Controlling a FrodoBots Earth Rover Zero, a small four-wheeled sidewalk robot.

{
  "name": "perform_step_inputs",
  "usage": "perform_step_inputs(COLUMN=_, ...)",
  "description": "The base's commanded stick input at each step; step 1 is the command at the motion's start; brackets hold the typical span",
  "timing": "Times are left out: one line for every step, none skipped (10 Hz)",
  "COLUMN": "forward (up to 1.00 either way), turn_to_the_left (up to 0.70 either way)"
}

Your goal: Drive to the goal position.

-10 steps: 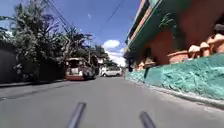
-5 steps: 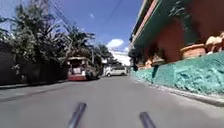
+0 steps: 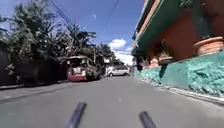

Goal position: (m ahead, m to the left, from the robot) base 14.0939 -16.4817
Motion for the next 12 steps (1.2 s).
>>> perform_step_inputs(forward=1.00, turn_to_the_left=0.25)
perform_step_inputs(forward=1.00, turn_to_the_left=0.25)
perform_step_inputs(forward=1.00, turn_to_the_left=0.24)
perform_step_inputs(forward=1.00, turn_to_the_left=0.24)
perform_step_inputs(forward=1.00, turn_to_the_left=0.24)
perform_step_inputs(forward=1.00, turn_to_the_left=0.23)
perform_step_inputs(forward=1.00, turn_to_the_left=0.24)
perform_step_inputs(forward=1.00, turn_to_the_left=0.24)
perform_step_inputs(forward=1.00, turn_to_the_left=0.24)
perform_step_inputs(forward=1.00, turn_to_the_left=0.24)
perform_step_inputs(forward=1.00, turn_to_the_left=0.24)
perform_step_inputs(forward=1.00, turn_to_the_left=0.23)
